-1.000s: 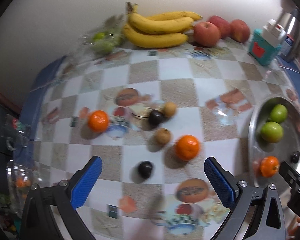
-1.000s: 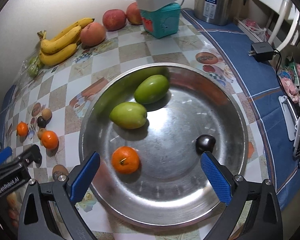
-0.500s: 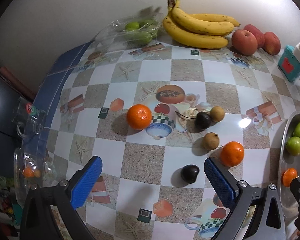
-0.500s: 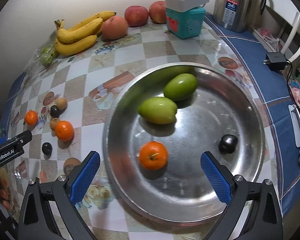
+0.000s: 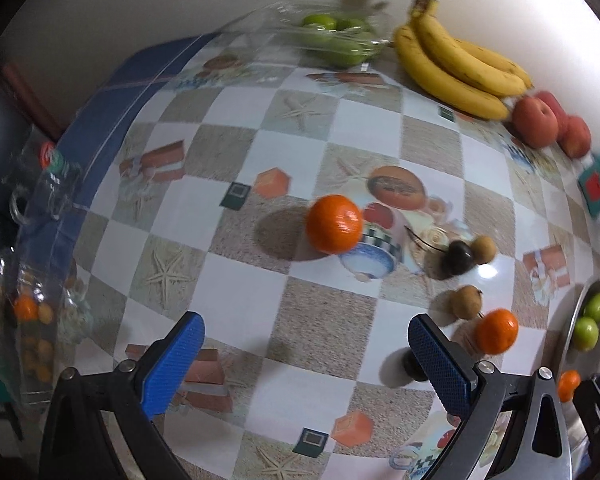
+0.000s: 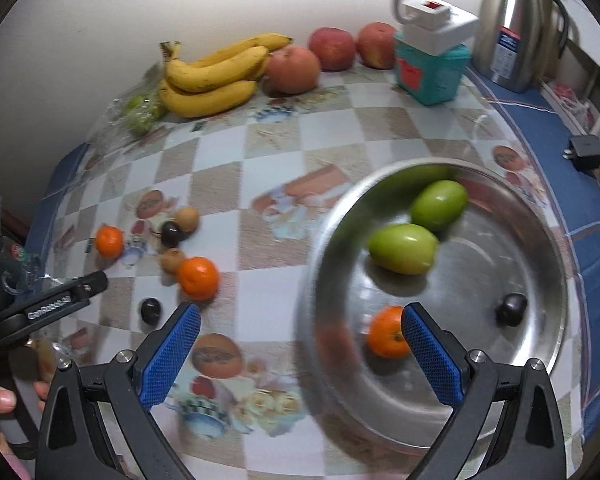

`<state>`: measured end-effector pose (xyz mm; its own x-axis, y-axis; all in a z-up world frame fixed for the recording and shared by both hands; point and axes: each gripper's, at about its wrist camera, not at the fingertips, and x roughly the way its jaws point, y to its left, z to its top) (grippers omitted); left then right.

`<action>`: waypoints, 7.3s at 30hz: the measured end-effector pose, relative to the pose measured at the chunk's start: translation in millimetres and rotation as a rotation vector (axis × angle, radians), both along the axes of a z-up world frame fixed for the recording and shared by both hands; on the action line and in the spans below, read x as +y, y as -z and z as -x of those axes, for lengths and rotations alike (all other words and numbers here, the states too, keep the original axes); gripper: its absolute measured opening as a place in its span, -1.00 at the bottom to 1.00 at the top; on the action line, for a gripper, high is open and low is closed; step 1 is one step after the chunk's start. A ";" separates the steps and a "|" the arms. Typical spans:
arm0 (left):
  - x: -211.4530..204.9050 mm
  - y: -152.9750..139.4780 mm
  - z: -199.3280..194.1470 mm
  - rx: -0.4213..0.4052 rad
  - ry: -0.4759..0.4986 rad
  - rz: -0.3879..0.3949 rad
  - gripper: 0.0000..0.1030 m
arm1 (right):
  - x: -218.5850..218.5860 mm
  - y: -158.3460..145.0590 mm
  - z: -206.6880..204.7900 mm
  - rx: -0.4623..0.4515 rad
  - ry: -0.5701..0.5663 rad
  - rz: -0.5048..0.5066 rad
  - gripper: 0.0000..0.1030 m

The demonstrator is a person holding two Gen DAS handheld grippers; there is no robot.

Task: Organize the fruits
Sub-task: 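Move the right gripper down around an orange beside the pile, then grasp and lift the orange with the right gripper while the left gripper reaches a dark plum, then close the left gripper on the dark plum and lift it, then carry the orange and dark plum over the steel bowl with both grippers, then open both grippers to drop the orange and plum into the bowl, then withdraw both grippers from the bowl toward the fruit pile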

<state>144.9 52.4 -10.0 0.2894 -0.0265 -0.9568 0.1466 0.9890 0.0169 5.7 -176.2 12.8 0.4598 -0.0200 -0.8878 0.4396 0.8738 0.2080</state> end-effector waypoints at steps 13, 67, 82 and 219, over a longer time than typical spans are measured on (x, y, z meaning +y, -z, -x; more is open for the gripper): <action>15.5 -0.7 -9.9 0.007 -0.026 0.080 1.00 | 42.7 -8.7 -48.9 -0.034 -0.102 0.013 0.95; -102.3 37.9 31.6 0.157 0.237 0.037 0.47 | 10.3 0.8 -32.6 0.028 -0.009 -0.032 -0.26; -101.3 25.9 39.7 0.128 0.258 0.004 -0.17 | 9.9 -2.2 -32.0 0.021 -0.013 -0.054 -0.26; -131.3 7.6 54.6 0.037 0.218 0.088 0.96 | -82.9 -2.5 26.1 0.050 0.206 0.015 0.58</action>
